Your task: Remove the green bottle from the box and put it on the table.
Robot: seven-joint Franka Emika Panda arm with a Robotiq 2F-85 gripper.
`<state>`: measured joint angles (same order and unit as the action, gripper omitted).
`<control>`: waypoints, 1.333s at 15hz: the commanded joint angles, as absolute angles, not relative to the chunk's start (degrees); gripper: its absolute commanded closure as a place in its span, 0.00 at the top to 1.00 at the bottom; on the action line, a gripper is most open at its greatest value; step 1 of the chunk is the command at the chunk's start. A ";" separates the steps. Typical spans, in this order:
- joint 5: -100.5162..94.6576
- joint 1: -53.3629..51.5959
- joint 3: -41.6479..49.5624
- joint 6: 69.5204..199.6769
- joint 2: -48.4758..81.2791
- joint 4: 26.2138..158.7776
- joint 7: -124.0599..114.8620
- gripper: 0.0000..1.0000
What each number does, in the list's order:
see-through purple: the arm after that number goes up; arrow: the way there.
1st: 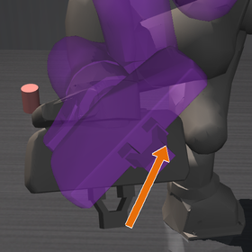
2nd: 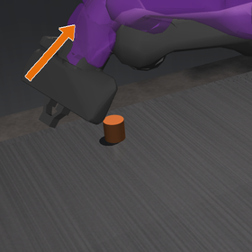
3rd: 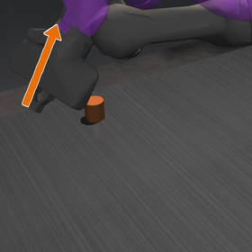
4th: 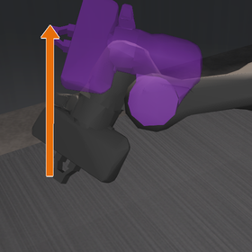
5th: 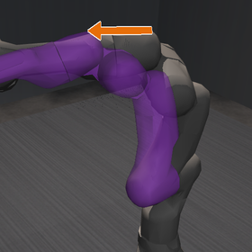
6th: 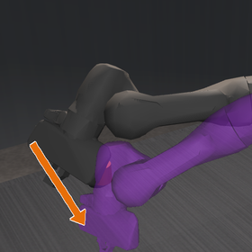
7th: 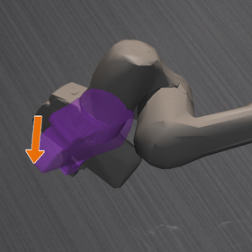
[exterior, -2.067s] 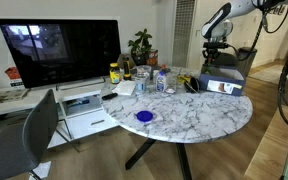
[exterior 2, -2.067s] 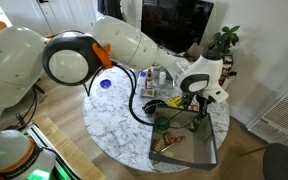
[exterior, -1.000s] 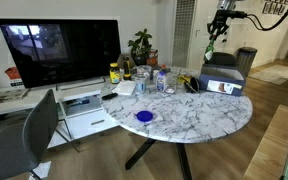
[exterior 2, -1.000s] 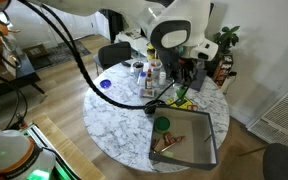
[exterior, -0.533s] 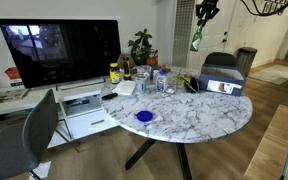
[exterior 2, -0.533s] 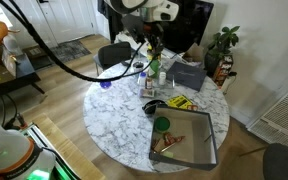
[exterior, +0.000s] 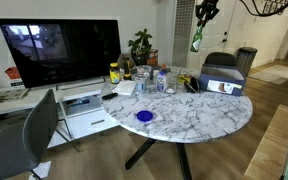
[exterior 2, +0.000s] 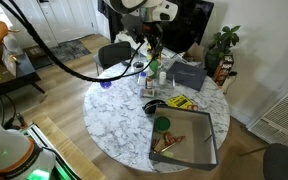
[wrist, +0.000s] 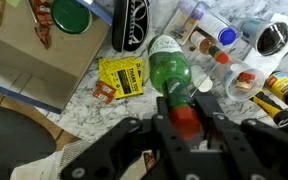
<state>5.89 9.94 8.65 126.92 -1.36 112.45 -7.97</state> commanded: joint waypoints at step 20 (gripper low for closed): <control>4.78 4.61 6.46 135.44 29.36 90.86 -16.25 0.08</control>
